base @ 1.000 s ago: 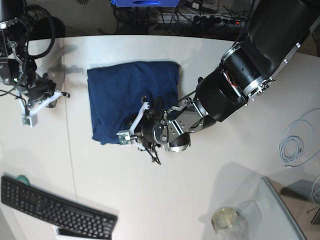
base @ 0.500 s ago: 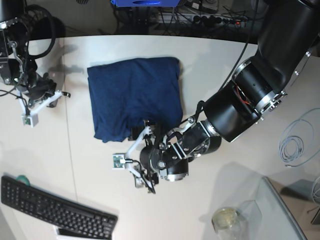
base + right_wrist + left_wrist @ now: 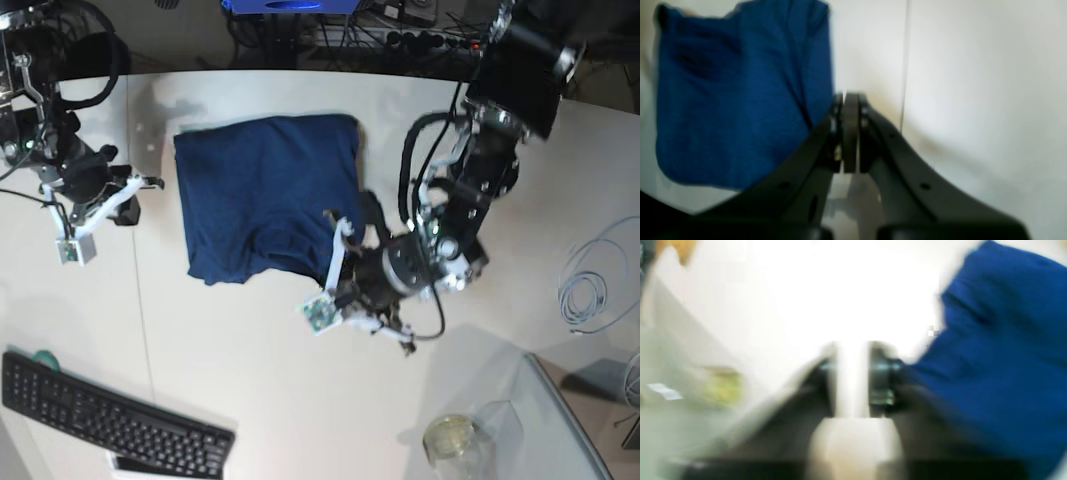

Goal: Layout the t-shirt on the table in an organized manner, then fold the t-shirt properly
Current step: 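Smooth the shirt's sides with both grippers to square the rectangle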

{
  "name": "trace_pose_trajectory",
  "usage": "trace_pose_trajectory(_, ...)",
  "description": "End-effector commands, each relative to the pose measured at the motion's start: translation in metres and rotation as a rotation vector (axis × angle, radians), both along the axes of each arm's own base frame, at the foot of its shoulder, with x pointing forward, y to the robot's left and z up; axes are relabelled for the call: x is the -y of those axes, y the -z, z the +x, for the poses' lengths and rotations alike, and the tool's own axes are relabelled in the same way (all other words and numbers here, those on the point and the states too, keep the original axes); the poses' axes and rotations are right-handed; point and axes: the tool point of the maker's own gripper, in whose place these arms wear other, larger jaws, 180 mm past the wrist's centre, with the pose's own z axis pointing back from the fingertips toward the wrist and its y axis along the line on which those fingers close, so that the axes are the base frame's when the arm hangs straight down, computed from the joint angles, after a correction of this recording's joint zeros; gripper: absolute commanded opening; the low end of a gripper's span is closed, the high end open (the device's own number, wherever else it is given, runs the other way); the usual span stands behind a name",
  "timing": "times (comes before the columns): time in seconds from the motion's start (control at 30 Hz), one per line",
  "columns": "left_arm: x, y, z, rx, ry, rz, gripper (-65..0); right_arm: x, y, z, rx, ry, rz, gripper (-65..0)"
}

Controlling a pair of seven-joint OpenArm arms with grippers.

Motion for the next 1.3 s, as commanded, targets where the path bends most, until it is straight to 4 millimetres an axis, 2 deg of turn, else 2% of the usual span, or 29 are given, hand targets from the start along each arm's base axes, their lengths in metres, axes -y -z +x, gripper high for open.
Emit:
trace_pose_trajectory(0.0,-0.002,-0.013,-0.003,0.031,-0.027,-0.061,-65.0,-0.007,-0.013,0.005,0.046,-0.03,0.007,-65.0)
trace_pose_trajectory(0.13,-0.021,0.022,-0.054,-0.077,-0.128,-0.152,-65.0,-0.051,-0.009,-0.013,0.022,-0.155,0.04,-65.0)
trace_pose_trajectory(0.27,-0.034,0.047,-0.096,-0.143,-0.188,-0.239,-65.0,-0.081,0.0,-0.023,-0.007,-0.239,0.064,-65.0)
trace_pose_trajectory(0.37,-0.036,0.062,-0.115,-0.191,-0.205,-0.256,-65.0,-0.088,0.009,-0.019,-0.003,-0.254,0.065,-65.0)
trace_pose_trajectory(0.47,-0.046,0.09,-0.126,-0.267,-0.239,-0.232,-65.0,-0.086,0.022,-0.02,-0.004,-0.242,0.06,-65.0)
trace_pose_trajectory(0.6,-0.056,0.119,-0.136,-0.324,-0.296,-0.234,-65.0,-0.079,0.049,-0.033,-0.066,-0.23,0.041,-65.0)
trace_pose_trajectory(0.7,-0.062,0.133,-0.142,-0.337,-0.344,-0.238,-65.0,-0.073,0.063,-0.044,-0.079,-0.216,0.032,-65.0)
trace_pose_trajectory(0.8,-0.063,0.133,-0.143,-0.336,-0.35,-0.241,-65.0,-0.072,0.064,-0.048,-0.079,-0.211,0.034,-65.0)
trace_pose_trajectory(0.9,-0.062,0.121,-0.137,-0.302,-0.346,-0.255,-65.0,-0.077,0.053,-0.044,-0.048,-0.216,0.047,-65.0)
trace_pose_trajectory(1.0,-0.058,0.093,-0.128,-0.225,-0.324,-0.277,-65.0,-0.08,0.031,-0.04,0.007,-0.241,0.054,-65.0)
trace_pose_trajectory(1.1,-0.069,0.069,-0.118,-0.154,-0.344,-0.287,-65.0,-0.086,0.008,-0.033,0.045,-0.278,0.06,-65.0)
trace_pose_trajectory(1.17,-0.073,0.061,-0.108,-0.122,-0.358,-0.294,-65.0,-0.08,-0.001,-0.016,0.06,-0.268,0.042,-65.0)
trace_pose_trajectory(1.23,-0.068,0.053,-0.091,-0.089,-0.365,-0.32,-65.0,-0.081,-0.009,0.008,0.081,-0.265,0.036,-65.0)
trace_pose_trajectory(1.27,-0.064,0.056,-0.087,-0.093,-0.372,-0.332,-65.0,-0.082,-0.011,0.02,0.093,-0.26,0.035,-65.0)
